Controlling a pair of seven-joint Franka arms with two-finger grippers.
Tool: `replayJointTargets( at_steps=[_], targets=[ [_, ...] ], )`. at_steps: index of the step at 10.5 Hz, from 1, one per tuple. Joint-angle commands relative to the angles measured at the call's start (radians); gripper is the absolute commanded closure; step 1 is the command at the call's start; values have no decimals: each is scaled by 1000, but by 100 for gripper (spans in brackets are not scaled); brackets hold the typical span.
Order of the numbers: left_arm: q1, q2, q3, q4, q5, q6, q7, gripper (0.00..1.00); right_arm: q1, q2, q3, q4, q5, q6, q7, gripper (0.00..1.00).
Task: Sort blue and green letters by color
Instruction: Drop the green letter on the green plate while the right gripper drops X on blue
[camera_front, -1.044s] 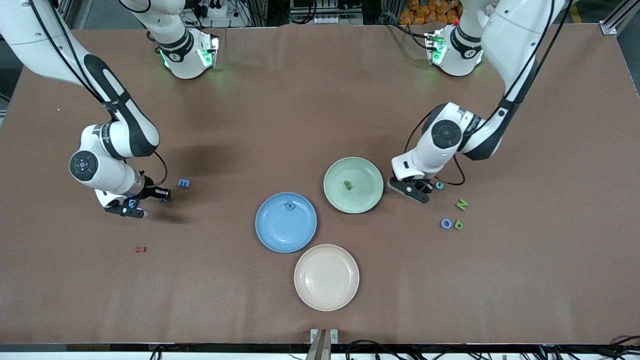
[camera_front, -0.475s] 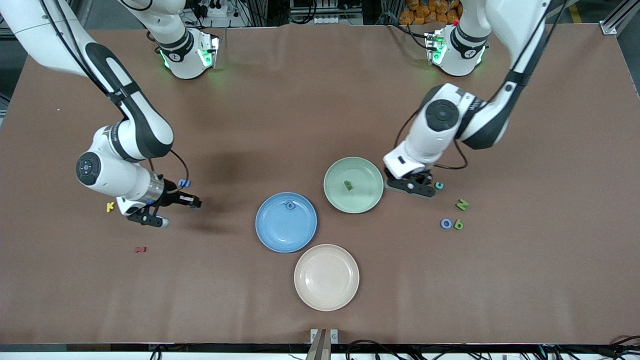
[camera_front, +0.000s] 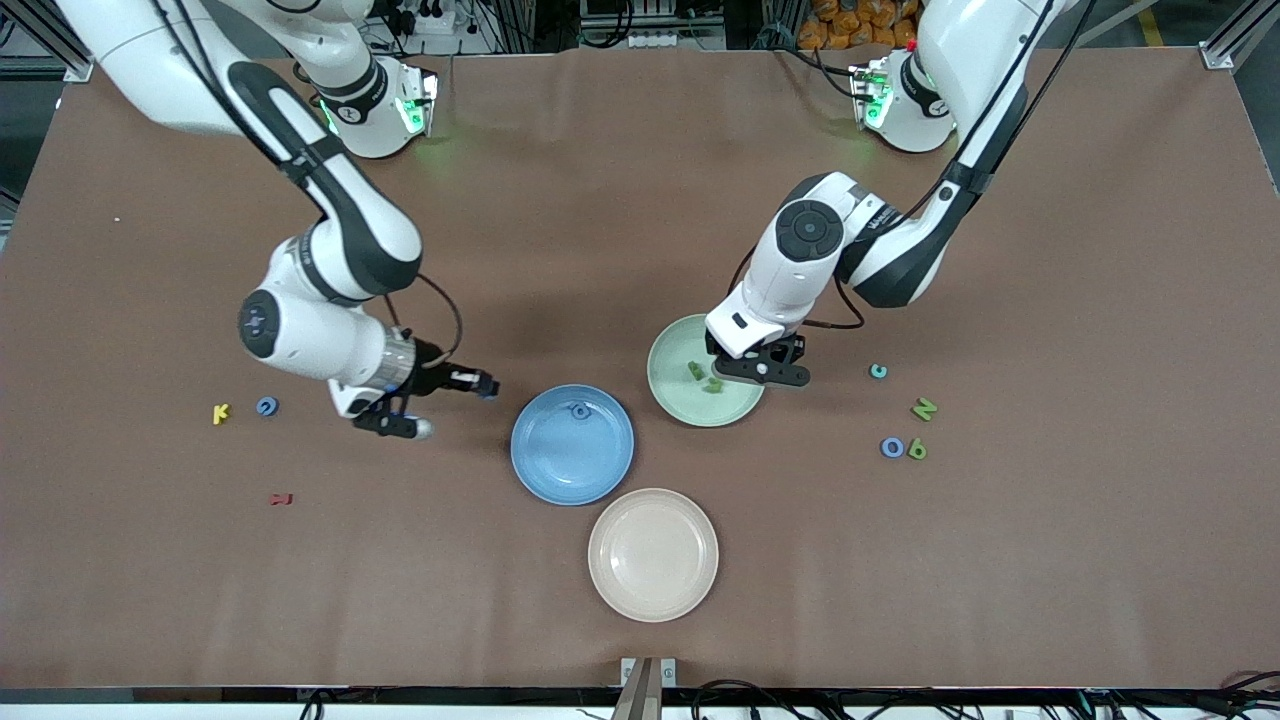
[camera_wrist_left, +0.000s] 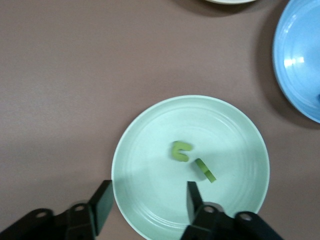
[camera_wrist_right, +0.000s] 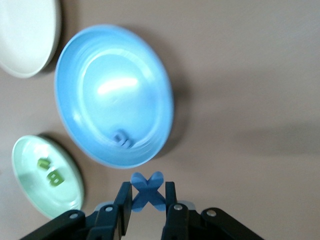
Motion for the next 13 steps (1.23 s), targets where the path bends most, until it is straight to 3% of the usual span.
replayJointTargets(
  at_steps=[1, 3, 5, 6, 8, 9, 10, 11, 12, 13],
  targets=[
    [20, -1, 2, 5, 0, -16, -6, 0, 76, 9, -3, 8, 40, 44, 68, 100],
    [87, -2, 7, 3, 6, -100, 67, 0, 119, 41, -3, 55, 40, 58, 153, 100],
    [196, -11, 5, -9, 6, -119, 326, 0, 188, 89, -11, 97, 35, 107, 210, 100],
    [253, -5, 4, -6, 6, -117, 432, 10, 193, 92, -16, 89, 32, 126, 211, 100],
    [324, 19, 5, 0, 7, -106, 540, 13, 185, 100, -29, 82, 31, 117, 211, 43],
    [347, 42, 7, -1, 12, -85, 572, 20, 188, 100, -31, 83, 27, 118, 211, 45],
    [376, 56, 7, -1, 38, -68, 602, 37, 187, 100, -31, 85, 26, 118, 209, 45],
    [393, 73, 7, 2, 81, -51, 606, 46, 183, 100, -30, 88, 26, 117, 209, 37],
    [405, 88, 7, 0, 101, -22, 606, 46, 182, 100, -31, 88, 26, 117, 209, 12],
    [405, 96, 7, 0, 101, -16, 606, 46, 177, 98, -31, 86, 26, 115, 206, 0]
  ],
)
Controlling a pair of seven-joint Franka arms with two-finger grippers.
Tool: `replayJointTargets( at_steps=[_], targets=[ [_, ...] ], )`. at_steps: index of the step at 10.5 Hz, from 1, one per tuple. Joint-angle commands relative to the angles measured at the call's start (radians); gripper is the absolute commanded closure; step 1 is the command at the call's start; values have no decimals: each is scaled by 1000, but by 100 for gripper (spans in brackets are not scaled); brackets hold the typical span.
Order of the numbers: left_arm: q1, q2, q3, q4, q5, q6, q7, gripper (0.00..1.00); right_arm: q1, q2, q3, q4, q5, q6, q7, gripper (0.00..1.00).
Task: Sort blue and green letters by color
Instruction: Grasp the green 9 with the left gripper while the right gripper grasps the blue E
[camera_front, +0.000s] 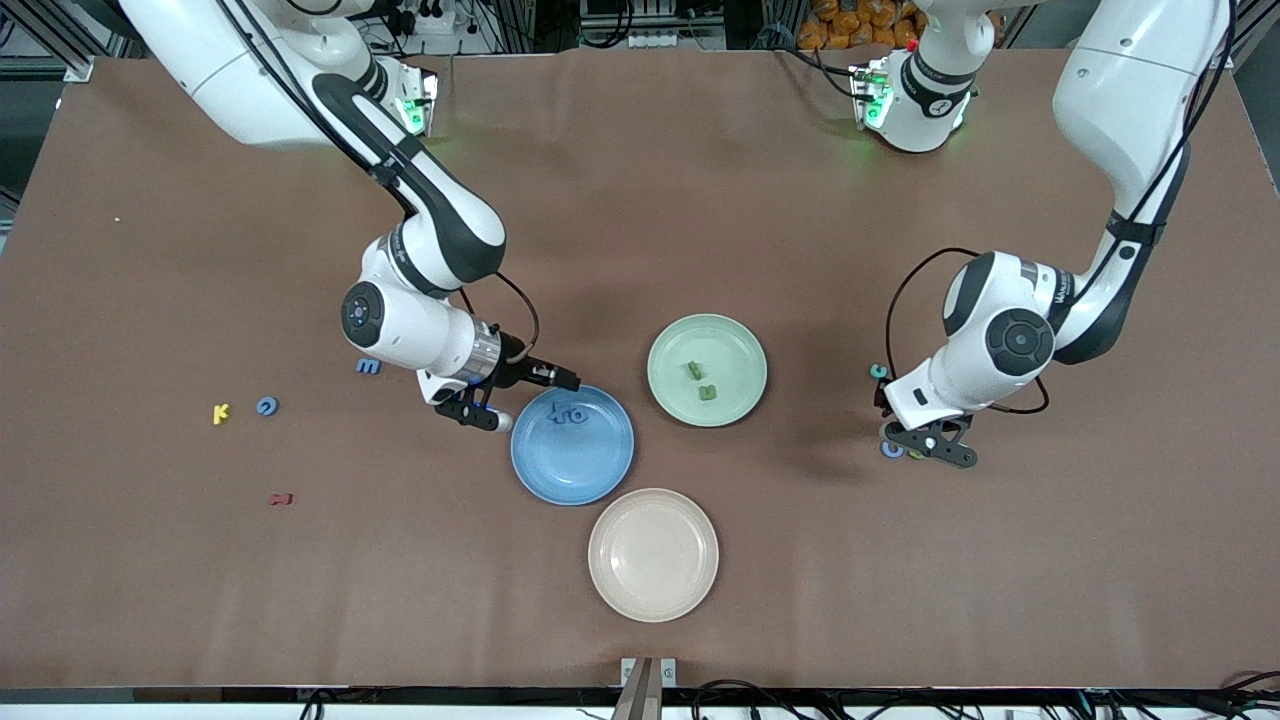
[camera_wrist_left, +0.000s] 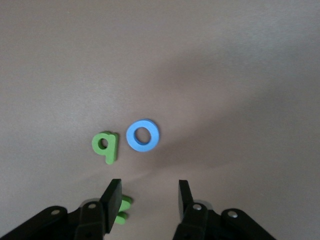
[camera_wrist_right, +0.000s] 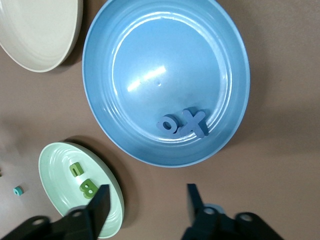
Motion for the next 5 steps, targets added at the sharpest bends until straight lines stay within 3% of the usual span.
replayJointTargets(
  at_steps=[1, 2, 3, 5],
  targets=[
    [18, 26, -10, 6, 39, 34, 15, 47, -10, 3, -20, 12, 2, -8, -6, 0],
    [20, 31, -10, 6, 40, 37, 15, 55, -9, -1, -51, 8, -5, -30, -18, 0],
    [20, 42, -10, 6, 47, 54, 17, 54, -4, -12, -91, -14, -12, -54, -17, 0],
    [20, 77, -10, 18, 117, 88, 17, 55, -7, -62, -158, -136, -185, -23, -38, 0]
  ],
)
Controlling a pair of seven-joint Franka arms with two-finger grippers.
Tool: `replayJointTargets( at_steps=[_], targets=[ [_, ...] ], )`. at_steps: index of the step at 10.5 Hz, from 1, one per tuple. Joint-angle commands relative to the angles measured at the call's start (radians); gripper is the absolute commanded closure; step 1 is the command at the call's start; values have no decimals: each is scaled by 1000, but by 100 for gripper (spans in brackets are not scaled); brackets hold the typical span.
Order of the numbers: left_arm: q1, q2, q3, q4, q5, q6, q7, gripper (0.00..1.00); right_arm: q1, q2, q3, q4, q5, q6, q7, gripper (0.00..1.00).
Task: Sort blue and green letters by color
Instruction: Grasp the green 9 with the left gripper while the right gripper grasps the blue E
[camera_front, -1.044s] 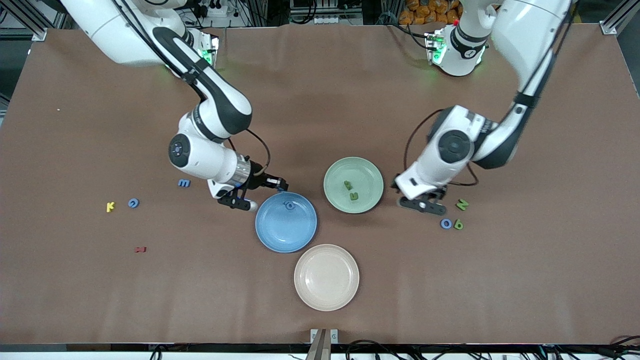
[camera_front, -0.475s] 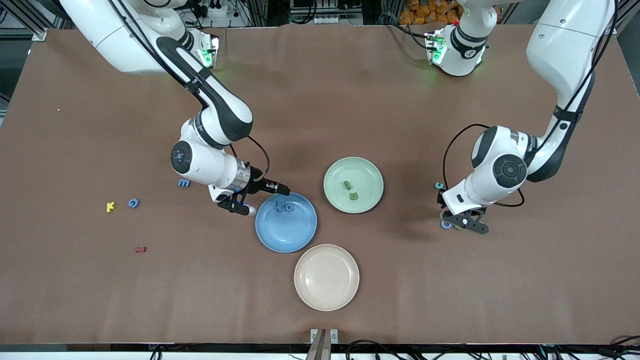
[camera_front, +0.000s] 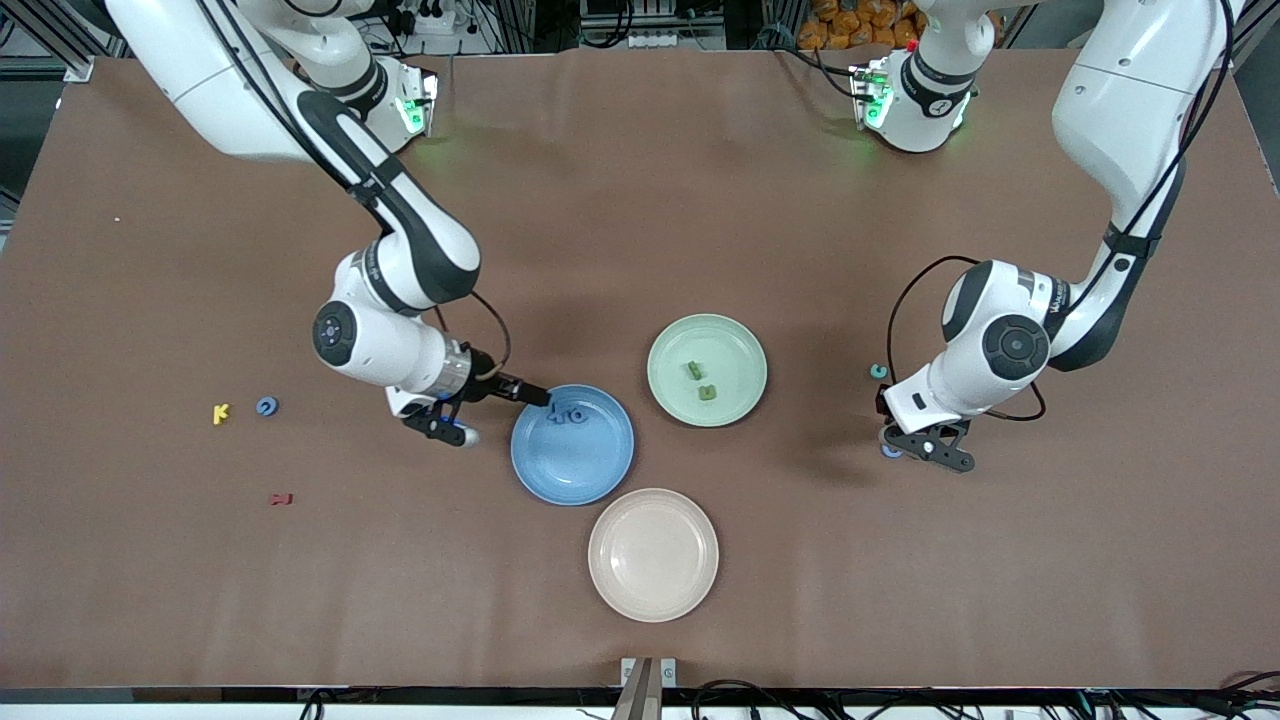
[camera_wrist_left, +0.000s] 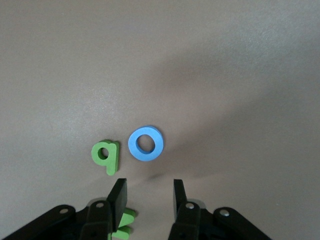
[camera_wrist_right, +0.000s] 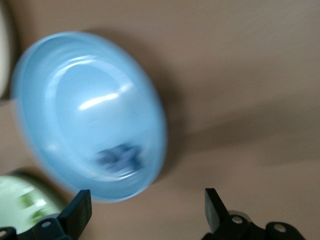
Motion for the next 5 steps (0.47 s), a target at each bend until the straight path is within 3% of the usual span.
replayJointTargets(
  at_steps=[1, 3, 5],
  targets=[
    [11, 50, -8, 26, 74, 48, 13, 55, -13, -110, -63, -190, -164, 58, -17, 0],
    [8, 76, -8, 62, 77, 48, 15, 55, -26, -180, -123, -282, -218, 59, -45, 0],
    [8, 99, -8, 79, 80, 58, 15, 55, -75, -232, -135, -359, -302, 61, -61, 0]
  ],
)
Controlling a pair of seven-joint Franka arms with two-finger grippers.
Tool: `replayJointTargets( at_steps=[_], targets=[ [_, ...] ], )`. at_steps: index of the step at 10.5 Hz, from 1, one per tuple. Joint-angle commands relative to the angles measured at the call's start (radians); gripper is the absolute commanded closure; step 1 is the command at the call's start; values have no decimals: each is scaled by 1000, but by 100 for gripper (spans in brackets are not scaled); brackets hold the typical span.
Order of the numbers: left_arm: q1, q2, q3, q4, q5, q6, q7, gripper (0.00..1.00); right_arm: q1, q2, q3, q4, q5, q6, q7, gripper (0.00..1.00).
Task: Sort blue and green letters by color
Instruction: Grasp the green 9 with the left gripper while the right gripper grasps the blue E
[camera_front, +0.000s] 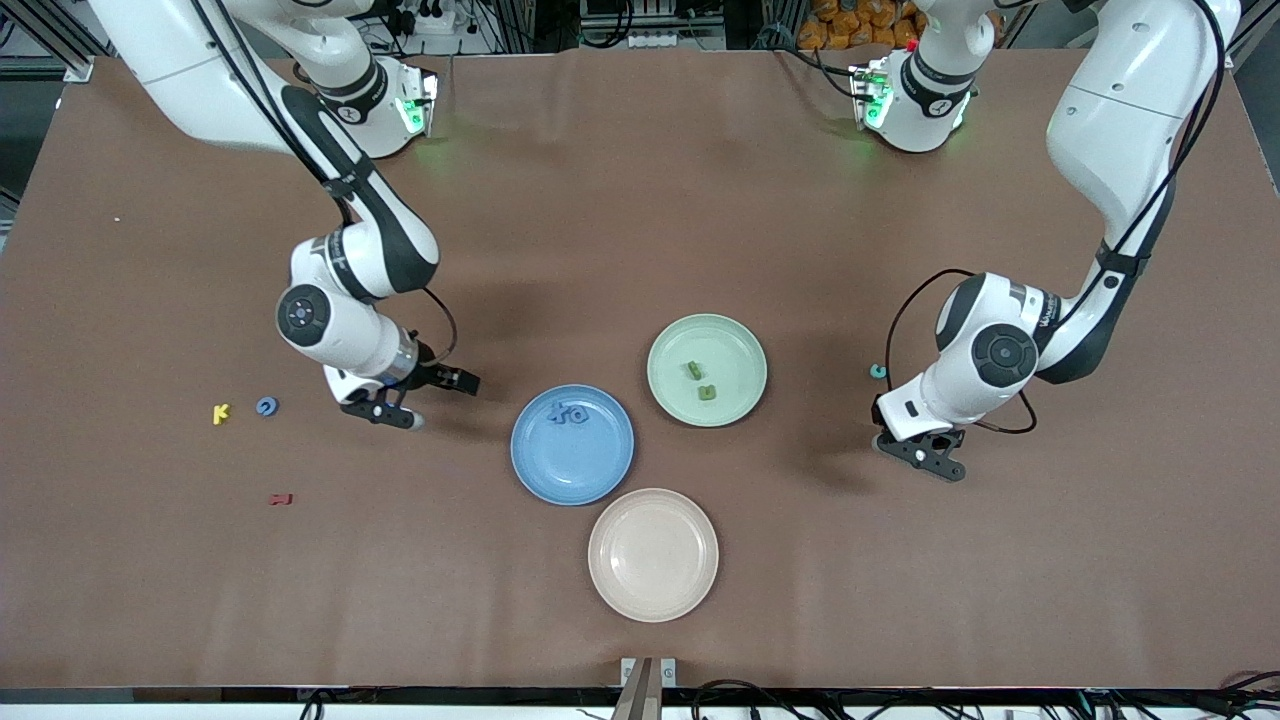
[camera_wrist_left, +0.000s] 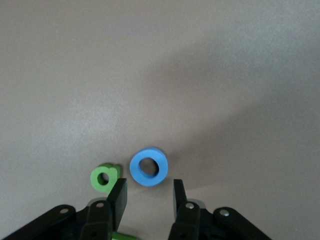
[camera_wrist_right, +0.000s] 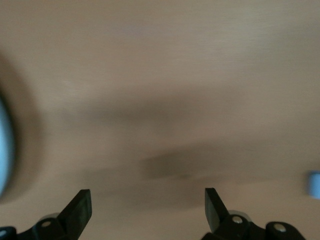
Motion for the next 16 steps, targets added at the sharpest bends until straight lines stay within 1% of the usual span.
replayJointTargets(
  at_steps=[1, 4, 5, 7, 9, 10, 12, 16],
  targets=[
    [7, 39, -8, 41, 29, 13, 15, 55, -113, -138, -11, -166, -122, 12, -92, 0],
    [7, 39, -8, 42, 31, 13, 18, 55, -273, -131, -9, -212, -122, 22, -362, 0],
    [7, 39, -8, 42, 26, 13, 18, 56, -295, -120, -9, -214, -122, 22, -384, 0],
    [7, 39, -8, 44, 15, 13, 8, 57, -266, -113, -5, -213, -113, 24, -366, 0],
    [7, 45, -8, 47, 12, 13, -2, 58, -252, -81, -6, -207, -113, 57, -335, 0],
    [6, 47, -8, 48, -5, 13, -4, 58, -245, -73, -6, -196, -113, 51, -326, 0],
    [6, 47, -8, 49, -9, 13, -4, 59, -200, -70, -9, -193, -118, 48, -270, 0],
    [7, 45, -8, 55, -9, 13, 2, 59, -211, -37, -11, -185, -129, 61, -271, 0]
  ],
)
